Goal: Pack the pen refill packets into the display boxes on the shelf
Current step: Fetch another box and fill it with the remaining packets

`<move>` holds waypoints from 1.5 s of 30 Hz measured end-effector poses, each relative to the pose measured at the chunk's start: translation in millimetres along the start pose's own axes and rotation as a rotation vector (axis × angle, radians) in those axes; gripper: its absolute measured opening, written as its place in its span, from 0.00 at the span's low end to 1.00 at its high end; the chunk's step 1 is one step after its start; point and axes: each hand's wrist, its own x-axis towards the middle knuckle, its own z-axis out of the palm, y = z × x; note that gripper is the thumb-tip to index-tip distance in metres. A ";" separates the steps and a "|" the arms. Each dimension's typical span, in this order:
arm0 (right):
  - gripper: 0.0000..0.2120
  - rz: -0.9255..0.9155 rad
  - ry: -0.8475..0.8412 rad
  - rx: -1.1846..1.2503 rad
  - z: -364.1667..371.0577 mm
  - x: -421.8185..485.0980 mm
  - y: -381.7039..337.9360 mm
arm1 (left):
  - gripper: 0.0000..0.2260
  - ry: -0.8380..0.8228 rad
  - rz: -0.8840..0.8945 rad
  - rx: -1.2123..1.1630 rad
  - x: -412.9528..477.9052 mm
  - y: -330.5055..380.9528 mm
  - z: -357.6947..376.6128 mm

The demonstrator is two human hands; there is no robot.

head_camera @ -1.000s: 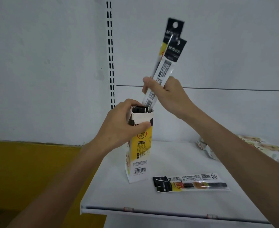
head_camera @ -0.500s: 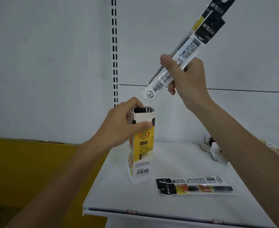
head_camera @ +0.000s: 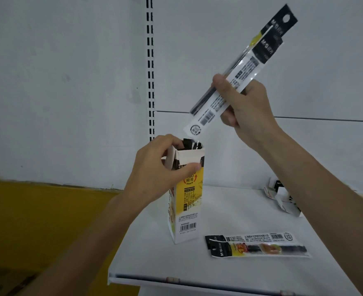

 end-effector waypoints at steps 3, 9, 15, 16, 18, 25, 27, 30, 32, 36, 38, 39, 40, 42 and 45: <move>0.13 0.036 -0.106 -0.016 -2.6 -1.7 5.2 | 0.15 -0.002 0.001 -0.029 0.2 -1.9 -1.1; 0.12 -0.045 -0.019 -0.065 -2.7 -0.2 -0.5 | 0.16 0.021 0.033 -0.024 0.4 -4.4 2.3; 0.12 0.067 -0.212 -0.330 9.2 -10.6 11.1 | 0.19 0.003 0.011 -0.017 1.7 -5.9 3.6; 0.12 0.095 -0.239 -0.349 10.1 -11.4 11.7 | 0.18 0.001 0.008 -0.017 1.6 -6.0 3.7; 0.12 0.095 -0.232 -0.366 8.9 -9.7 8.5 | 0.17 -0.004 0.001 -0.029 0.5 -4.8 4.2; 0.14 0.023 -0.057 -0.326 1.9 -4.5 4.4 | 0.19 -0.039 -0.022 -0.173 -3.3 -3.4 5.3; 0.13 0.003 0.038 -0.244 -1.9 -4.9 5.9 | 0.21 -0.047 0.007 -0.226 -5.0 -3.2 5.1; 0.14 0.005 0.168 -0.067 -8.9 -3.8 5.6 | 0.23 -0.048 0.057 -0.187 -5.8 -4.8 7.5; 0.14 0.041 0.178 -0.009 -10.4 -4.5 6.5 | 0.20 -0.045 0.079 -0.144 -5.0 -5.3 9.4; 0.14 0.085 0.117 0.027 -8.5 -9.5 9.0 | 0.15 -0.021 0.080 -0.054 -2.4 -5.4 10.7; 0.13 0.086 0.071 -0.002 -7.2 -11.3 8.8 | 0.15 -0.011 0.093 -0.033 -2.1 -4.5 9.5; 0.12 0.076 0.045 -0.023 -6.9 -11.6 8.9 | 0.15 -0.006 0.105 -0.027 -2.2 -4.0 8.5; 0.12 0.059 0.017 -0.050 -5.9 -11.4 9.4 | 0.15 0.000 0.118 -0.024 -2.3 -3.8 7.5; 0.11 0.023 -0.047 -0.103 -4.0 -10.8 9.8 | 0.13 0.013 0.136 -0.025 -2.0 -4.1 5.0; 0.13 0.022 -0.157 -0.155 -3.0 -10.2 7.0 | 0.14 0.019 0.123 0.002 -0.7 -8.3 2.2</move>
